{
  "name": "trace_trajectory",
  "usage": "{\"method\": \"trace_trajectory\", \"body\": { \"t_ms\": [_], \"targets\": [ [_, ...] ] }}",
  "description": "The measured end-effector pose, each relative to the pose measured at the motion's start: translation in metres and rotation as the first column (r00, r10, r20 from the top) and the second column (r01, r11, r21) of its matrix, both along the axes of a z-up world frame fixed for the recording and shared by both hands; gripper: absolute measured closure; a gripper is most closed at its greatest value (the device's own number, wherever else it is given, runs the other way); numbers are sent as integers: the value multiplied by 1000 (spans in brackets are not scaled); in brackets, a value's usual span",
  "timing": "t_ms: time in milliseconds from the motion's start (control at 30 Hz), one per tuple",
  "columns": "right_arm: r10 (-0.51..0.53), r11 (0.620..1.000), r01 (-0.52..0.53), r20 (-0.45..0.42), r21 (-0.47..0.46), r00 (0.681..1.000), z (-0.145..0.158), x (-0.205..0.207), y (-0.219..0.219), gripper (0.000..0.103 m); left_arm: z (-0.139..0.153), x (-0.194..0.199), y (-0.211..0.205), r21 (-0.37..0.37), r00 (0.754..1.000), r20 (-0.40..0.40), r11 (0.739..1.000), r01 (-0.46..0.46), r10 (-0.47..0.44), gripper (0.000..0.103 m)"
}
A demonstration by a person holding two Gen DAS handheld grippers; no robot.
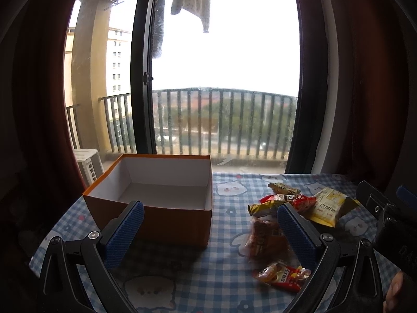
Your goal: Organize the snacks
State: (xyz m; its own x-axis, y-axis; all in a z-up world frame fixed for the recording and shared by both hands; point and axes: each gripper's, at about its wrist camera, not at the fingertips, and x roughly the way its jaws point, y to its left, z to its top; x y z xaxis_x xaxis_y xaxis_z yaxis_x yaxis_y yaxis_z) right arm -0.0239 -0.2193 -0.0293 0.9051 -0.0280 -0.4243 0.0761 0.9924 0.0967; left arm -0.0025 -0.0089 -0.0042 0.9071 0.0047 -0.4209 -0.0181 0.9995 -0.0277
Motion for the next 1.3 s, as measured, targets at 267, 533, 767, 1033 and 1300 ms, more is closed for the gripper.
{"method": "trace_trajectory", "body": {
  "t_ms": [267, 533, 767, 1033, 1300],
  "targets": [
    [-7, 1000, 7, 9, 8, 1000, 1, -8, -3, 0, 0, -8, -4, 4, 1000, 11, 1000, 13, -13, 0],
    [0, 1000, -1, 14, 23, 1000, 0, -13, -4, 0, 1, -11, -4, 3, 1000, 17, 1000, 10, -11, 0],
    [-2, 1000, 1, 34, 28, 999, -4, -16, -5, 0, 0, -13, -5, -1, 1000, 15, 1000, -2, 2, 0],
    [7, 1000, -7, 23, 18, 1000, -15, -9, -7, 0, -10, -2, -9, -3, 1000, -22, 1000, 15, -15, 0],
    [-10, 1000, 10, -32, 3, 999, -41, 6, -14, 0, -39, 16, -19, 20, 997, -69, 1000, 24, -22, 0]
  ]
}}
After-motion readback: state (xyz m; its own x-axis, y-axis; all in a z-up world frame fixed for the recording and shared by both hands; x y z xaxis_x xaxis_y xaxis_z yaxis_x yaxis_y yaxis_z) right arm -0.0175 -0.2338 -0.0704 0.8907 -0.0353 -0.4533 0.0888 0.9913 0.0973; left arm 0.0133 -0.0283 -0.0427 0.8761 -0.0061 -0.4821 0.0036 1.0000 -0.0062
